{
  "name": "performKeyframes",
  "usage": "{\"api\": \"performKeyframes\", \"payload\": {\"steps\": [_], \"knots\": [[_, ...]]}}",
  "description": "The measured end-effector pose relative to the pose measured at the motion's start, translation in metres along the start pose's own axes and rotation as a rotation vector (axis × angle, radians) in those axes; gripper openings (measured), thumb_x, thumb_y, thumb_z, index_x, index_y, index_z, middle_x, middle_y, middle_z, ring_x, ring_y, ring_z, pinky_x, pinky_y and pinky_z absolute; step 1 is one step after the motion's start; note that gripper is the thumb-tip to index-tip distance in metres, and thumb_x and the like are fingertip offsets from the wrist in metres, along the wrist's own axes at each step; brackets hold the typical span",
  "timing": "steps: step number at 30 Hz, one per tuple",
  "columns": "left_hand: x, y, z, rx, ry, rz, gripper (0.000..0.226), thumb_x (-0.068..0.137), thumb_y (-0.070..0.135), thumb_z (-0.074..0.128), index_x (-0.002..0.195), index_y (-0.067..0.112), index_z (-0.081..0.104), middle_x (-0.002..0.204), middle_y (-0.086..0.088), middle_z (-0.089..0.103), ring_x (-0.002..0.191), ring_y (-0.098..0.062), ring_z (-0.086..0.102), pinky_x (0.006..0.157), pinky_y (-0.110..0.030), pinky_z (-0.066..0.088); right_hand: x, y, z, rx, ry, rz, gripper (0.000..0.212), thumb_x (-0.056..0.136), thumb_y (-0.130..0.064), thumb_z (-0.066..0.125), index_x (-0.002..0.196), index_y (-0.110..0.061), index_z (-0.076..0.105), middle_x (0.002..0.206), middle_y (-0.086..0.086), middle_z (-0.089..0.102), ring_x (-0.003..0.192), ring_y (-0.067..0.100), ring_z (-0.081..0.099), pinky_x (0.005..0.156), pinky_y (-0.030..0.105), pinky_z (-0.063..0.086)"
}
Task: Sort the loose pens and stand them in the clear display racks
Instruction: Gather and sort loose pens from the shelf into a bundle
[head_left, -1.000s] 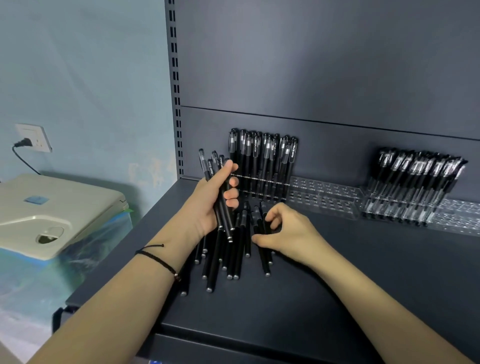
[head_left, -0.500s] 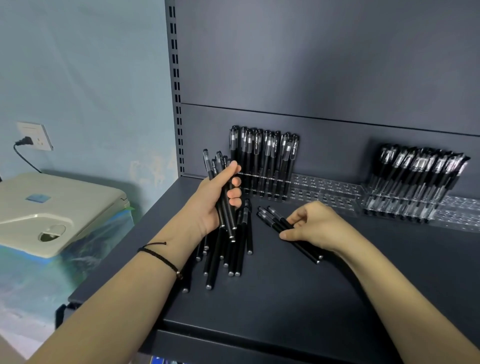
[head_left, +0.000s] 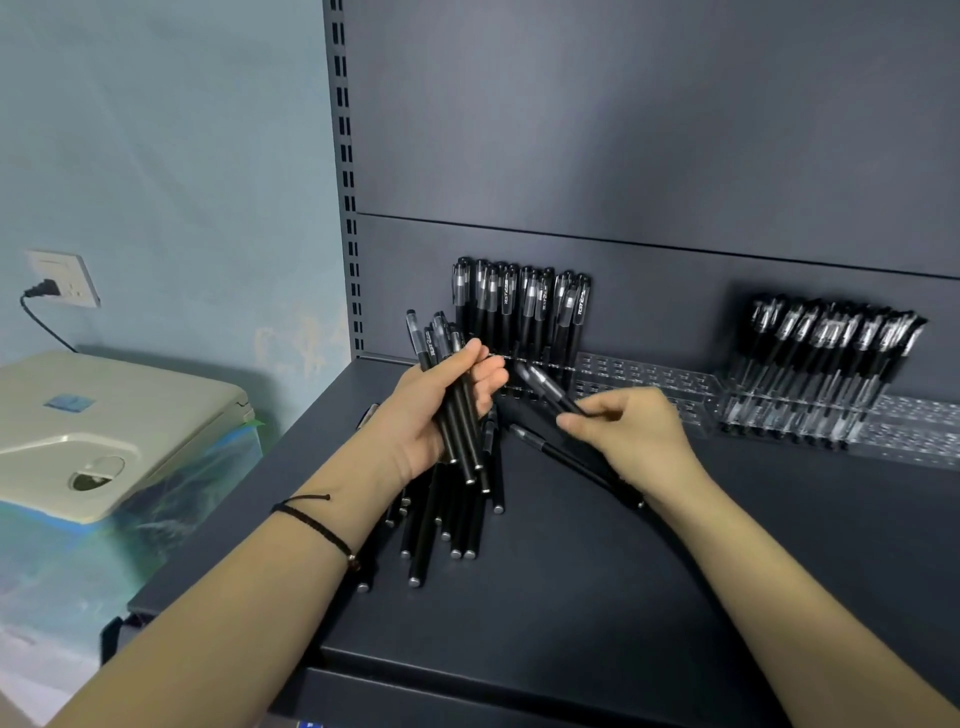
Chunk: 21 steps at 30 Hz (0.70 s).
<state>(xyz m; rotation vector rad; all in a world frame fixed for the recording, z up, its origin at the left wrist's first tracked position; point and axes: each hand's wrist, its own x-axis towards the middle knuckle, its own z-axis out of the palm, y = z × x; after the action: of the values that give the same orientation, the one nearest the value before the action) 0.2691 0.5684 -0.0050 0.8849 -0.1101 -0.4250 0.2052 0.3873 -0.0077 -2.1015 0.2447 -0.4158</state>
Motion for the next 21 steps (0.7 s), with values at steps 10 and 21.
{"api": "performKeyframes", "payload": {"steps": [10, 21], "knots": [[-0.003, -0.011, 0.011, 0.037, -0.036, 0.045, 0.030, 0.097, 0.018, 0.055, 0.118, -0.001, 0.064, 0.111, -0.018, 0.071, 0.097, -0.023, 0.072, 0.078, -0.032, 0.060, -0.014, -0.012, 0.023, 0.625, -0.179, 0.021, 0.013, 0.089, -0.010, 0.066, 0.092, -0.018, 0.076, 0.081, 0.002, 0.076, 0.072, 0.006, 0.069, 0.068, 0.018, 0.053], [-0.009, -0.016, 0.017, 0.262, -0.086, 0.043, 0.039, 0.099, 0.031, 0.049, 0.124, 0.004, 0.061, 0.122, -0.006, 0.069, 0.102, -0.023, 0.066, 0.074, -0.052, 0.057, -0.015, -0.008, 0.026, 0.518, -0.273, -0.060, 0.015, 0.093, -0.013, 0.062, 0.091, -0.013, 0.077, 0.083, 0.009, 0.075, 0.075, 0.015, 0.069, 0.069, 0.025, 0.055]]}}
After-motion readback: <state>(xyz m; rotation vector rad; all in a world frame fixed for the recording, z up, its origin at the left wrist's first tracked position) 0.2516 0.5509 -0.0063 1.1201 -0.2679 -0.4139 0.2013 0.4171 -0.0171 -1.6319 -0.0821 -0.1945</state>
